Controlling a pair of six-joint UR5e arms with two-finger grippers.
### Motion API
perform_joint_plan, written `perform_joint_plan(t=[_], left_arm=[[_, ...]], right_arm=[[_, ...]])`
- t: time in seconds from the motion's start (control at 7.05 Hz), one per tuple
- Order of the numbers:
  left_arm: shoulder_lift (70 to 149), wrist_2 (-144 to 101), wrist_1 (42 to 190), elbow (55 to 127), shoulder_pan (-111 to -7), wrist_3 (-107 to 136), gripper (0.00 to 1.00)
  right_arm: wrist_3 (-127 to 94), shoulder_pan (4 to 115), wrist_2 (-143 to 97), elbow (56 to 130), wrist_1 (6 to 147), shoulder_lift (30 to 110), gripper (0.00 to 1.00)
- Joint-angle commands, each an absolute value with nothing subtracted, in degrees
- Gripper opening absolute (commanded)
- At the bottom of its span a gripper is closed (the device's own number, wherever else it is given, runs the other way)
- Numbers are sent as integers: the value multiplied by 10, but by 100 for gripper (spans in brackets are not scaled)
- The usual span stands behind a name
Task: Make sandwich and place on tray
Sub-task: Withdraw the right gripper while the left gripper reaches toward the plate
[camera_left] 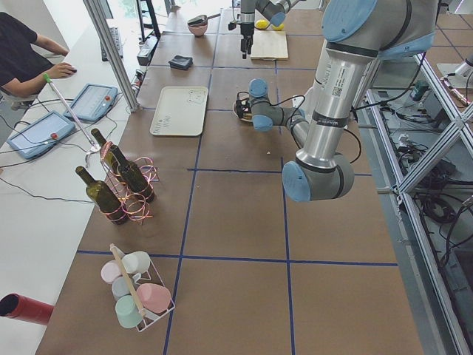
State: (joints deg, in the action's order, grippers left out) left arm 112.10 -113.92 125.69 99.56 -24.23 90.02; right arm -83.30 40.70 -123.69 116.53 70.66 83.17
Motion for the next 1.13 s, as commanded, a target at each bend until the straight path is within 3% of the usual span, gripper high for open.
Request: perform_joint_plan(t=[0.0, 0.57, 0.99], left_arm=[[1128, -1132, 1257, 986, -238, 900, 45], [1141, -1132, 1257, 969, -236, 899, 40], [1143, -1133, 1259, 960, -236, 898, 29]], right_arm=[[-833, 407, -1234, 1165, 707, 832, 100], [-833, 406, -1235, 1165, 707, 831, 100], [-834, 405, -1234, 1166, 707, 831, 100]])
